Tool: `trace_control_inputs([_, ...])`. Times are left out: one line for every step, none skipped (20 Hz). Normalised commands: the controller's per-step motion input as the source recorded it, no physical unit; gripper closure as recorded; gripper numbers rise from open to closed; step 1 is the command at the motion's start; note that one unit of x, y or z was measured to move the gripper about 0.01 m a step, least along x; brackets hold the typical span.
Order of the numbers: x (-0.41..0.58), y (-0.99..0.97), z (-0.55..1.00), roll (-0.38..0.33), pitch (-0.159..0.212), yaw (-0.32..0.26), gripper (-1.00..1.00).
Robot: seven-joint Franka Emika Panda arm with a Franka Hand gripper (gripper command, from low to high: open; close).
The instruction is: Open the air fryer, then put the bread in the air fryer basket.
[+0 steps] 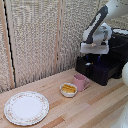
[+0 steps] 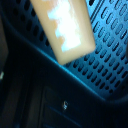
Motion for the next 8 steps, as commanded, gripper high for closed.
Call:
trace_control_inputs([0.000, -0.06, 0.92, 0.060, 0.066, 0.000, -1.00])
trace_control_inputs([-0.003, -0.02, 0.95, 0.054, 0.077, -0.013, -1.00])
trace_control_inputs([0.000, -0.02, 0.93, 0.051, 0.086, -0.012, -1.00])
trace_control_inputs([0.000, 0.00, 0.97, 0.032, 0.085, 0.000, -1.00])
trace_control_inputs([0.000, 0.00, 0.98, 0.028, 0.083, 0.000, -1.00])
trace_control_inputs([0.023, 0.00, 0.99, 0.020, 0.078, 0.000, -1.00])
trace_control_inputs([0.049, 0.01, 0.97, 0.017, 0.088, -0.020, -1.00])
trace_control_inputs([0.037, 0.00, 0.90, 0.038, 0.086, -0.019, -1.00])
